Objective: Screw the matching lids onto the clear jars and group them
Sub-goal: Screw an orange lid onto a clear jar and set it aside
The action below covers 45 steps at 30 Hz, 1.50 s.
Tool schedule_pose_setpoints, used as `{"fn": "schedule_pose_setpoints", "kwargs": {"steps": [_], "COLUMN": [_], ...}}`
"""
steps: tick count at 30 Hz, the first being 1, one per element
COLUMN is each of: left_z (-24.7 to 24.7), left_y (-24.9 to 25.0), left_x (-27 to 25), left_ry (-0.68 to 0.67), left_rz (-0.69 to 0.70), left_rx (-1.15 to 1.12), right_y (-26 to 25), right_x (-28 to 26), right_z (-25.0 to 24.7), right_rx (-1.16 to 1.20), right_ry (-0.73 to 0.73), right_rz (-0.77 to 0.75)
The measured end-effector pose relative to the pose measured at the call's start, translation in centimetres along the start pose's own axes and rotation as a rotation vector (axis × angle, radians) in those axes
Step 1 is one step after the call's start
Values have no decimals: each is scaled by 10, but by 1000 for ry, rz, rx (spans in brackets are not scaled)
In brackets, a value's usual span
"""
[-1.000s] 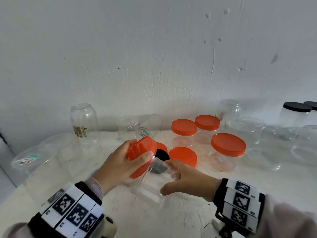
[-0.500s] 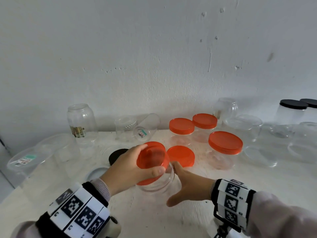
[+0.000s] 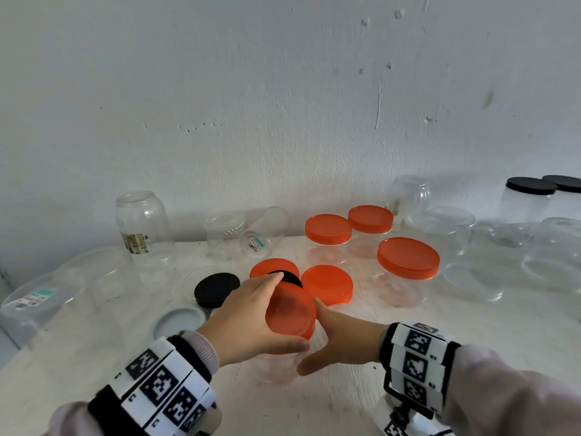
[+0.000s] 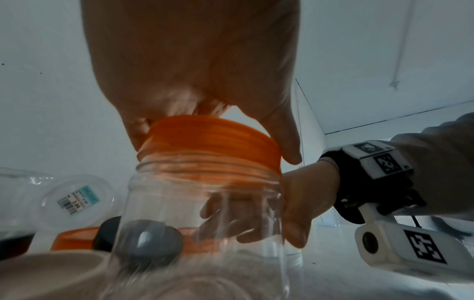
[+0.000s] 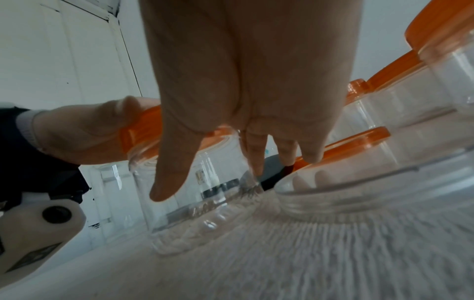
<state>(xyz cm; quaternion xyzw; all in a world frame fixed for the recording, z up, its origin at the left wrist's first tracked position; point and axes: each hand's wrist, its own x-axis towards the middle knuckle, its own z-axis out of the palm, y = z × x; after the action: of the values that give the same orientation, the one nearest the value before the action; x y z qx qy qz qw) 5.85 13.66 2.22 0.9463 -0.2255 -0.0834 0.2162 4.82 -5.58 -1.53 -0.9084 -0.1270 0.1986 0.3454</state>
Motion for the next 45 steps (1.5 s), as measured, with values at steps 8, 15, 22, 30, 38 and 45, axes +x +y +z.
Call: {"fn": "schedule_pose_setpoints", "kwargs": {"steps": [8, 15, 22, 30, 38, 45], "left_z": [-2, 23, 23, 22, 22, 20], "left_y": [-31, -53, -55, -55, -55, -51], "left_x": [-15, -12, -10, -9, -8, -10], "left_ry": [-57, -87, -43, -42, -57, -43], "left_rz": [50, -11, -4, 11, 8, 10], "left_rx": [-470, -616, -633, -649, -662, -609], "right_y": [-29, -81, -99, -102, -96, -105], "right_x": [-7, 15, 24, 26, 25, 22], "right_z": [-36, -35, -32, -32, -26, -34], "right_rx": [-18, -478, -721, -765, -738, -732], "right_ry": [-24, -94, -164, -181, -107, -203], "right_rz": [-80, -106, -65, -85, 19, -16]}}
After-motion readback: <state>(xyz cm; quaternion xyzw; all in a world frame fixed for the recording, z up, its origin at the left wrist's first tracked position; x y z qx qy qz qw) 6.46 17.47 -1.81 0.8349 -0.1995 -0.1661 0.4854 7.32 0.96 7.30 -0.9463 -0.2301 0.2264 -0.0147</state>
